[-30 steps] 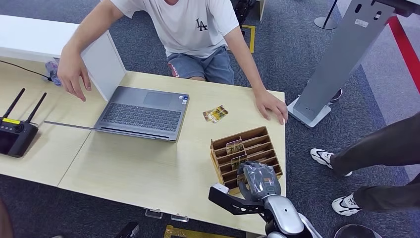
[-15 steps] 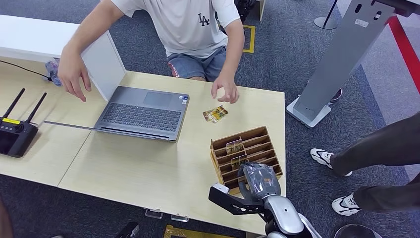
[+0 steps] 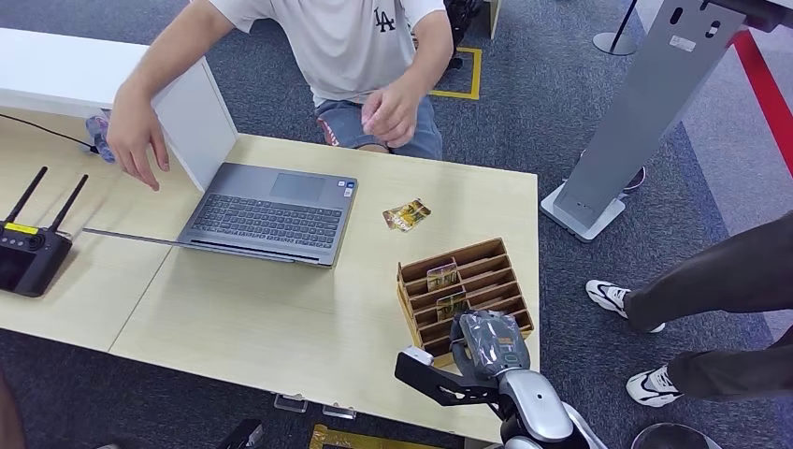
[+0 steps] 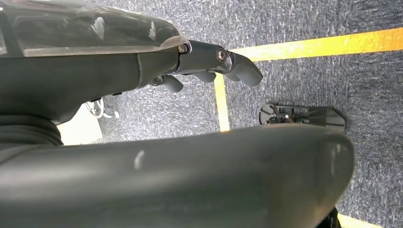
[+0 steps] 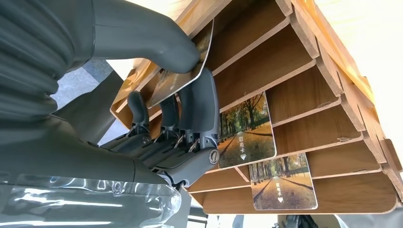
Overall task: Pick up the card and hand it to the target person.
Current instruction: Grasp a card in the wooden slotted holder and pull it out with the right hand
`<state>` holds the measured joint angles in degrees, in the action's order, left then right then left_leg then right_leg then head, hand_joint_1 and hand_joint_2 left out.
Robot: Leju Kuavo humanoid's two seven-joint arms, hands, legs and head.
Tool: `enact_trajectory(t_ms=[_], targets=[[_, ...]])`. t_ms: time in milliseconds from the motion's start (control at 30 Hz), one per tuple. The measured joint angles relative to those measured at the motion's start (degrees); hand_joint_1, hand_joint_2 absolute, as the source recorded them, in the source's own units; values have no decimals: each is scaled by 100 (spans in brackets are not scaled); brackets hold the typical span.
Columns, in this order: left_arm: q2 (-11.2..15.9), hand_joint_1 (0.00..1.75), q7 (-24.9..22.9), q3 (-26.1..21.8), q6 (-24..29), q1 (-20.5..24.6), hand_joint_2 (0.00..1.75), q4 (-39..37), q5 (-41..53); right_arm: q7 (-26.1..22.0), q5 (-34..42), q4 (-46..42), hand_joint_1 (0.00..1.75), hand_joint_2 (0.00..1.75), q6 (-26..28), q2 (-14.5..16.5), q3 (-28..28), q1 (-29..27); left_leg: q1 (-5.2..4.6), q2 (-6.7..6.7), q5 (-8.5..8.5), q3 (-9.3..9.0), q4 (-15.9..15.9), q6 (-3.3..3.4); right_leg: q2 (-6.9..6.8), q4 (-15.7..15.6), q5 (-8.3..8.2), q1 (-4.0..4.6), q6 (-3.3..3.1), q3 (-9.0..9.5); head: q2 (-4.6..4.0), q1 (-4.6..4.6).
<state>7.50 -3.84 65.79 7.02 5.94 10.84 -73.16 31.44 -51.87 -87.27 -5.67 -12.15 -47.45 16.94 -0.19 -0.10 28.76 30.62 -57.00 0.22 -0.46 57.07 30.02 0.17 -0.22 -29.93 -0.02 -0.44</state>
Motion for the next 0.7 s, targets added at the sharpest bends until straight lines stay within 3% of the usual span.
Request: enact_trajectory(t_ms=[433, 700], targets=[[0, 0, -1, 0, 0, 0, 0, 0, 0, -9, 1, 6, 132, 175, 0, 2, 0, 1, 0, 0, 0, -1, 0, 0, 0, 0, 0, 0, 0, 0, 0, 0], [0, 0, 9, 0, -5, 0, 0, 0, 4, -20, -4, 5, 160, 175, 17, 2, 4, 5, 0, 0, 0, -1, 0, 0, 0, 0, 0, 0, 0, 0, 0, 0]])
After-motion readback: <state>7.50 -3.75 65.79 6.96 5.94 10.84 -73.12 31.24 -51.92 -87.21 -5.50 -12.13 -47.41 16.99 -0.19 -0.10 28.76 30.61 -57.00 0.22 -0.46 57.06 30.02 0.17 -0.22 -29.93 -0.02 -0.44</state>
